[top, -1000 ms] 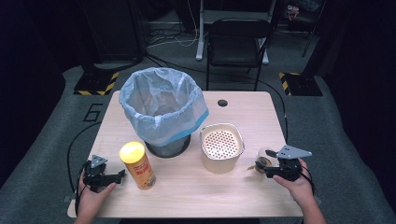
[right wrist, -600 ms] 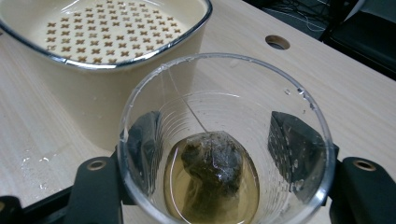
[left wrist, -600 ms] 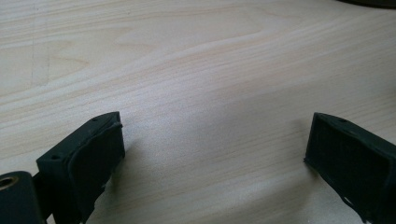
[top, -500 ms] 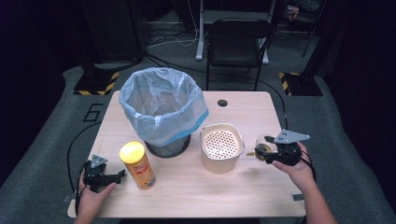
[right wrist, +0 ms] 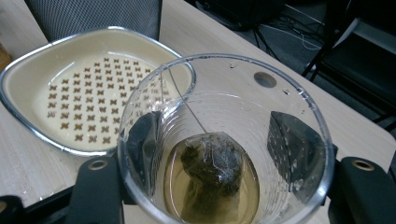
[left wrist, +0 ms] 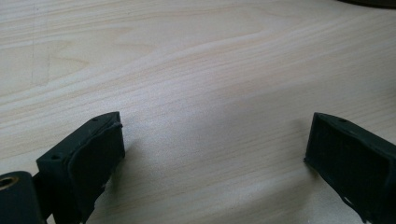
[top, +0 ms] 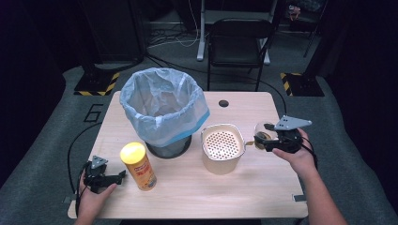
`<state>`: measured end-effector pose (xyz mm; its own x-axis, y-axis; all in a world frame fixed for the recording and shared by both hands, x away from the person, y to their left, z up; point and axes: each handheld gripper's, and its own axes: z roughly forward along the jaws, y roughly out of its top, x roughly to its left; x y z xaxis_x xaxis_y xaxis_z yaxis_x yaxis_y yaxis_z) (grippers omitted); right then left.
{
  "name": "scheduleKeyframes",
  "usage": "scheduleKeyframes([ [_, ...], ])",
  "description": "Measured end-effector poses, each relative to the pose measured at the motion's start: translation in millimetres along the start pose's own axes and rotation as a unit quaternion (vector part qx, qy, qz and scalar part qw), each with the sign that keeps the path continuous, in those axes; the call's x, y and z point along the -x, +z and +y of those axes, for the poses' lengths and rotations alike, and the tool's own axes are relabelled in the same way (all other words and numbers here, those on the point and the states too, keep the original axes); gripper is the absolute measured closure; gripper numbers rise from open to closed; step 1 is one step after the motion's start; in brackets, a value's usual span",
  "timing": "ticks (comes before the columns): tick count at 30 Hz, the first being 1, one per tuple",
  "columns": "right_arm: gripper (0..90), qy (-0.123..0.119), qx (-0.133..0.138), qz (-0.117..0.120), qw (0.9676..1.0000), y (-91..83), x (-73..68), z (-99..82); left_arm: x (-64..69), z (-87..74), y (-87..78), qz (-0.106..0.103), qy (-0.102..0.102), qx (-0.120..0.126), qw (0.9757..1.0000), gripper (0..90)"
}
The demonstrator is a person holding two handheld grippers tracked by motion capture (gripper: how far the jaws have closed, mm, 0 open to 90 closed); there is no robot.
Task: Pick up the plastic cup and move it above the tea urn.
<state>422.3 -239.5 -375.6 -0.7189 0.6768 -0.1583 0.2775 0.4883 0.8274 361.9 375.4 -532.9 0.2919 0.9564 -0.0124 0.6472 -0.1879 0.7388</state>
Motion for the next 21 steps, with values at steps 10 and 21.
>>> scheduleKeyframes([
  [10,36.0,-0.015,0.022,0.003,0.9996,-2.0,-0.7,31.8,-0.2,0.0,0.0,0.0,0.001,0.0,1.0,4.3],
  [21,36.3,-0.03,0.017,0.008,0.9994,9.1,-5.7,43.5,0.0,0.0,0.1,-0.001,0.0,0.0,1.0,4.3],
])
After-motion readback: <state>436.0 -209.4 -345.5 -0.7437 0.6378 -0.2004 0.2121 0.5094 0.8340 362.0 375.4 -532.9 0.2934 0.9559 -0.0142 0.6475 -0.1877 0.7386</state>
